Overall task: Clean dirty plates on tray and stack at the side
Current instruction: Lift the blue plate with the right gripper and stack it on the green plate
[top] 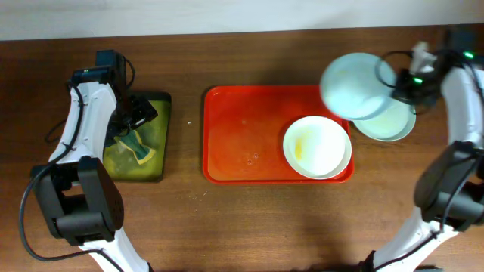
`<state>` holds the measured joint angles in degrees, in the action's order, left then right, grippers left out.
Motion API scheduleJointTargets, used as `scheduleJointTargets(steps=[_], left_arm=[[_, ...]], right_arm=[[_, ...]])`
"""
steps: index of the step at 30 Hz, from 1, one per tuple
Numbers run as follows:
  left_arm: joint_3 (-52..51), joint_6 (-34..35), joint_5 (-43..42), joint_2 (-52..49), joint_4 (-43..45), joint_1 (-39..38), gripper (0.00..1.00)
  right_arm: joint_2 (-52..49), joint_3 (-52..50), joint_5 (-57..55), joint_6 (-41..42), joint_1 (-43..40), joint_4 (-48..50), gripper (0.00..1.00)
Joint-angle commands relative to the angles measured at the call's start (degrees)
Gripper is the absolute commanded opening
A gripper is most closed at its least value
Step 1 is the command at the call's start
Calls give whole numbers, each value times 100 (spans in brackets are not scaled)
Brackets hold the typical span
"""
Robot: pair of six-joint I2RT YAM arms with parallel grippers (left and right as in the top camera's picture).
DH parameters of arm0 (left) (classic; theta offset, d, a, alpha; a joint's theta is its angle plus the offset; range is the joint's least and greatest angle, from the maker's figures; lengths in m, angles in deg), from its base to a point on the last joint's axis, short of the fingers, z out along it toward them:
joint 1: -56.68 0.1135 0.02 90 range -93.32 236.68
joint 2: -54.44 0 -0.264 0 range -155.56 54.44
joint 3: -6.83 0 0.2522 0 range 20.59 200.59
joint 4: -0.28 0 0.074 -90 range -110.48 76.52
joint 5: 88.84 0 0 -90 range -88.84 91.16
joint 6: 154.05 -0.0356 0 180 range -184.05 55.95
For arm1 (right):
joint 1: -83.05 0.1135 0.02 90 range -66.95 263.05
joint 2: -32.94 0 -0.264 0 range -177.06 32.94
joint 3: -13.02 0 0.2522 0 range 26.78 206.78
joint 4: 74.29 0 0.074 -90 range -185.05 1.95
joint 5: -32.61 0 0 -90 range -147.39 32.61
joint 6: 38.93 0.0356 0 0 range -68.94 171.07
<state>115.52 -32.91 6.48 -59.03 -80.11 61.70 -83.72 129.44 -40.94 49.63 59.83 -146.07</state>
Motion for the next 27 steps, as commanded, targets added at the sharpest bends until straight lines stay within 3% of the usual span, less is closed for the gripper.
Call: scheduleJointTargets(steps=[1,11,12,15,19,24,27], left_arm=[[74,7,2,0,-7,39,99],[74,7,2,0,-7,39,99],[74,7,2,0,-7,39,99],[74,7,2,0,-7,39,99],[74,7,2,0,-7,39,99],[74,7,2,0,-7,39,99],[74,7,2,0,-7,39,99]], right_arm=[[28,-254,219,44,-479,271,4],[-404,-601,-321,46,-717,927,6],[-442,-601,-319,46,-717,922,11],[-466,-599,-317,46,-719,861,51],[-140,-595,330,205,-717,535,74],[372,-595,1547,337,-498,20,71],[393,-601,1683,-669,146,-487,63]])
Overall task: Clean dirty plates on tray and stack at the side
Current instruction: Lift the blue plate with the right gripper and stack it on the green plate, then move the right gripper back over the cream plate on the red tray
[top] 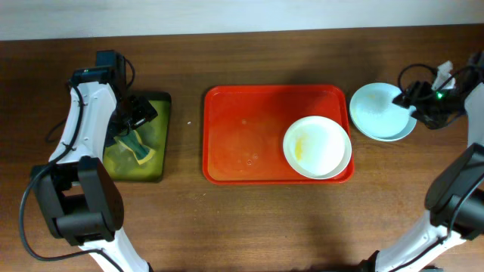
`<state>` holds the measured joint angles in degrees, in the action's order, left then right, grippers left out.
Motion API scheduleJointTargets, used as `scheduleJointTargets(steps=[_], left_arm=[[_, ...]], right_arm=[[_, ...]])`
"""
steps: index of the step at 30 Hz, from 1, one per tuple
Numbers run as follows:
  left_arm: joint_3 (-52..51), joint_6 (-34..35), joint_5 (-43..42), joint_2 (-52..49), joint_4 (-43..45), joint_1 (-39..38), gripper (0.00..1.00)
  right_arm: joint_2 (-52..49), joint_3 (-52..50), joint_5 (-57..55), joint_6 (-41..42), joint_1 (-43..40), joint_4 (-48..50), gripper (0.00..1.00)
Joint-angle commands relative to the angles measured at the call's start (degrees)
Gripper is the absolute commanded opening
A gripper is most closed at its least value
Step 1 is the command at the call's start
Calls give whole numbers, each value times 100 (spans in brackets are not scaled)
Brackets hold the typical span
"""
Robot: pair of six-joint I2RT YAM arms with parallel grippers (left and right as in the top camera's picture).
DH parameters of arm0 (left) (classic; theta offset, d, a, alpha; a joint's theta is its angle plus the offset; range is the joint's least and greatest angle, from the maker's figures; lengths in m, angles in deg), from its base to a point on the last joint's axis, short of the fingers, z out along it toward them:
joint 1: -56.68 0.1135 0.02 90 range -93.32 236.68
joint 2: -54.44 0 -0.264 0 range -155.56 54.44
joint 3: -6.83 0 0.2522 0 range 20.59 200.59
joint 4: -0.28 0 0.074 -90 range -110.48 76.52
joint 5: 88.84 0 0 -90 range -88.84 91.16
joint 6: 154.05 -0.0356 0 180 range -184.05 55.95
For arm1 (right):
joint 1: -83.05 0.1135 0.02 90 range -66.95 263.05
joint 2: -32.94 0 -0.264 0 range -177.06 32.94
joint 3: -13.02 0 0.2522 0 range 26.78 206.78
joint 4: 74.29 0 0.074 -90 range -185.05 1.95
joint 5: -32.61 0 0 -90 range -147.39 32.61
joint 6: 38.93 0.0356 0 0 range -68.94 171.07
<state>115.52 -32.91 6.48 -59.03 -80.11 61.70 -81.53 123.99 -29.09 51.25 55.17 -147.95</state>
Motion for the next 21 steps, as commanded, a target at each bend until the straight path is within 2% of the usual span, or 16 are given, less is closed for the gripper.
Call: scheduleJointTargets(steps=[1,4,11,13,14,21], left_arm=[[74,7,2,0,-7,39,99],[74,7,2,0,-7,42,99],[74,7,2,0,-7,39,99],[74,7,2,0,-7,39,99],[74,7,2,0,-7,39,99],[74,7,2,0,-7,42,99]], right_arm=[[144,-61,306,-1110,822,-446,62],[26,-297,-1248,-1150,1725,-573,60],[20,-1147,-2868,-1134,2924,208,60],[20,-1283,-3176,-1134,3018,511,73],[20,-1311,-3204,-1139,3025,621,75],[-35,-1362,-3143,-1054,3001,741,73]])
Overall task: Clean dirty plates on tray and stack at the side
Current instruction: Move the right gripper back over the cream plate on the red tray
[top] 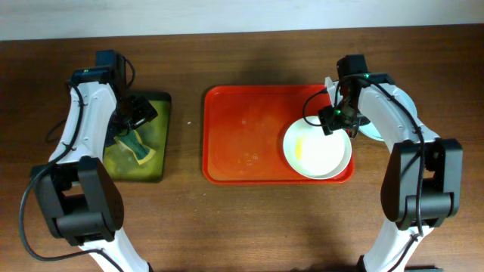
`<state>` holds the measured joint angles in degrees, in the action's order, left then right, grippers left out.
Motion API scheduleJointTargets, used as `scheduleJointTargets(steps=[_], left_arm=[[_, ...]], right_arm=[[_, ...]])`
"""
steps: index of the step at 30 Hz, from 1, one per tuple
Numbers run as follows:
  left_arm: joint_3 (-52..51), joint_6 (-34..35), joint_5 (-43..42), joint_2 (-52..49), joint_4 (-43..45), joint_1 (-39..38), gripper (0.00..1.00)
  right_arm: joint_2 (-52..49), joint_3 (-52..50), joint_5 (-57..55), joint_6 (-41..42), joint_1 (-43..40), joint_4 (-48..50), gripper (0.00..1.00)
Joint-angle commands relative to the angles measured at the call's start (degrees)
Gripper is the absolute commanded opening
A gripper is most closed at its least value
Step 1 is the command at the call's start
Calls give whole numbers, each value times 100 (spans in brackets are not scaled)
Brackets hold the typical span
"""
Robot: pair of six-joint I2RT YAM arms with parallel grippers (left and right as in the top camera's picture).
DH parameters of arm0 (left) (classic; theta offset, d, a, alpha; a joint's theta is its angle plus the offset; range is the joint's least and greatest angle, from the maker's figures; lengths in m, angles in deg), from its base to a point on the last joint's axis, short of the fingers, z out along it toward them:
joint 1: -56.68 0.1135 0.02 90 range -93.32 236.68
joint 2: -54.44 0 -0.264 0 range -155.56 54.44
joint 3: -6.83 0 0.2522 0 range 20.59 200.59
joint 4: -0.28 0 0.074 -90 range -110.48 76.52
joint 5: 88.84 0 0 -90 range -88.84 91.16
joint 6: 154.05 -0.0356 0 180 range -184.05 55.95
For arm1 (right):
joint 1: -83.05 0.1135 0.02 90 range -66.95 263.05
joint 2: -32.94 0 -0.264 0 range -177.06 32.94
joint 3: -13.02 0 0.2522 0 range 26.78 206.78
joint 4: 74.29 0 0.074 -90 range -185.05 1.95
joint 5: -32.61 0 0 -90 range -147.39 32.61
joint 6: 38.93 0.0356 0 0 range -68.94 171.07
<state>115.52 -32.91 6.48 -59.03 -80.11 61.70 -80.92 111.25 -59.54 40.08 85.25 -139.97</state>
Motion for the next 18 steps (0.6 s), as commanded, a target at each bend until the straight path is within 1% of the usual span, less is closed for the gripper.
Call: scheduleJointTargets(steps=[1,3,8,11,12,16,18], left_arm=[[74,7,2,0,-7,39,99],[74,7,2,0,-7,39,99],[74,7,2,0,-7,39,99],[74,7,2,0,-7,39,99],[74,7,2,0,-7,39,99],[74,7,2,0,-7,42,99],[74,7,2,0,-7,39,99]], right_arm=[[-98,-153,-92,190,0,-101,70],[-96,-297,-92,249,0,-177,58],[-98,-702,-92,271,2,-184,57],[-94,-717,-15,522,4,-234,56],[-94,-697,168,570,4,-284,55],[-94,-411,1663,570,11,-511,55],[-94,-234,1965,570,9,-603,55]])
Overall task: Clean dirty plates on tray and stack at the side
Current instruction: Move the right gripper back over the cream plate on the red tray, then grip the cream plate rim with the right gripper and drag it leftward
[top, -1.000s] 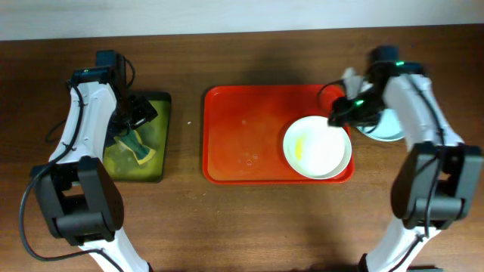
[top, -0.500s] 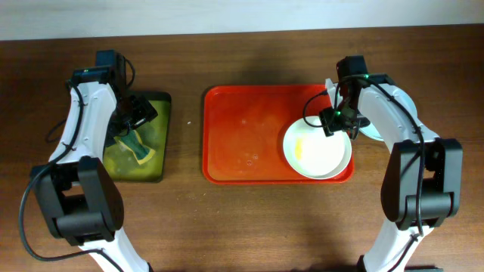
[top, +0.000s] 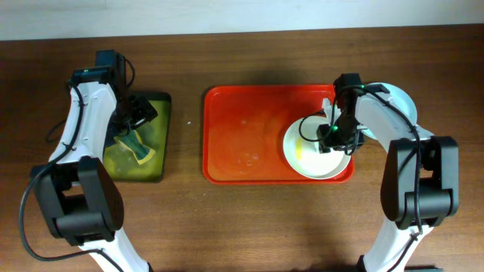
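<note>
A white plate (top: 311, 151) with a yellow smear lies at the right end of the red tray (top: 242, 136). My right gripper (top: 331, 139) is low over the plate's right part, looks open and holds nothing. Light-blue plates (top: 401, 102) lie stacked on the table right of the tray, mostly covered by my right arm. A yellow-green sponge (top: 136, 149) lies in the dark green tray (top: 155, 170) at the left. My left gripper (top: 142, 113) hangs just behind the sponge, apart from it, and looks open.
The red tray's left half carries only a few wet spots. Brown table runs along the front and between the two trays. A pale wall edge borders the back.
My right gripper has moved a little nearer, from the white plate's far right rim to over its right part. The plate, the sponge and the left arm have not moved.
My right gripper first held a light-blue plate in the air over the tray's right corner. That plate then lay on the stack at the right, with the gripper at its right edge. The gripper was then empty at the white plate's rim, and is now over it.
</note>
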`<state>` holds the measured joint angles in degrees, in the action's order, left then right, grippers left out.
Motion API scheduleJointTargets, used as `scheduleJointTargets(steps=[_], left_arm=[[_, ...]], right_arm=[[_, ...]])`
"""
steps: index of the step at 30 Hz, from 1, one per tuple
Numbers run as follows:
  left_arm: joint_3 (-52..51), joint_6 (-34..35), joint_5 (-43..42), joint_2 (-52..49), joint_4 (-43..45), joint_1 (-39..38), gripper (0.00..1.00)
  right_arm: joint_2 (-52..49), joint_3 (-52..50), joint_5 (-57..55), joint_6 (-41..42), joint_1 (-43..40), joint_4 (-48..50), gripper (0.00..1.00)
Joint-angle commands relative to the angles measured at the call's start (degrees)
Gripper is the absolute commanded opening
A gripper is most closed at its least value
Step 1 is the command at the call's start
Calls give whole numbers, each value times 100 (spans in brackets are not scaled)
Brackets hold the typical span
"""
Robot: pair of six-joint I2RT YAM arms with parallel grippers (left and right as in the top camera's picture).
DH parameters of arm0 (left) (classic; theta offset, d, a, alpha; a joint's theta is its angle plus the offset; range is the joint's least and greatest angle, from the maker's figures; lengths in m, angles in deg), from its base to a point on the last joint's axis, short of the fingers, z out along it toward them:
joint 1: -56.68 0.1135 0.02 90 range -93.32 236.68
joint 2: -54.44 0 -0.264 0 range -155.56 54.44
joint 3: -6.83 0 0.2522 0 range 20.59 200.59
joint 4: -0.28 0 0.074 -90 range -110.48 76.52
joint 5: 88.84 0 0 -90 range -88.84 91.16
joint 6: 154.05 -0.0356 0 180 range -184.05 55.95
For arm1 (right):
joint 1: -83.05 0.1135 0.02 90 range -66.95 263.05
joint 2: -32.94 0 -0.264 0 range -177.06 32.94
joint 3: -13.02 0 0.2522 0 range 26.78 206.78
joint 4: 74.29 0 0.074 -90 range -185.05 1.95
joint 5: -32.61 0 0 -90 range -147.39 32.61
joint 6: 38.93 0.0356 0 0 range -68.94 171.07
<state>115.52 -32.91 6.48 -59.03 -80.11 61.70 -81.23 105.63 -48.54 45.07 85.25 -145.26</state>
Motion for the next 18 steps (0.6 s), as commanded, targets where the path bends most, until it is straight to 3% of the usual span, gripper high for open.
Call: scheduleJointTargets(steps=[1,3,5,7,18], left_arm=[[74,7,2,0,-7,39,99],[74,7,2,0,-7,39,99],[74,7,2,0,-7,39,99],[74,7,2,0,-7,39,99],[74,7,2,0,-7,42,99]], right_arm=[[-63,487,702,72,2,-186,53],[-63,796,83,76,-28,-417,50],[-63,1095,-1414,636,-116,-664,50],[-63,1051,-1816,848,-208,-713,50],[-63,525,-695,992,-555,-525,47]])
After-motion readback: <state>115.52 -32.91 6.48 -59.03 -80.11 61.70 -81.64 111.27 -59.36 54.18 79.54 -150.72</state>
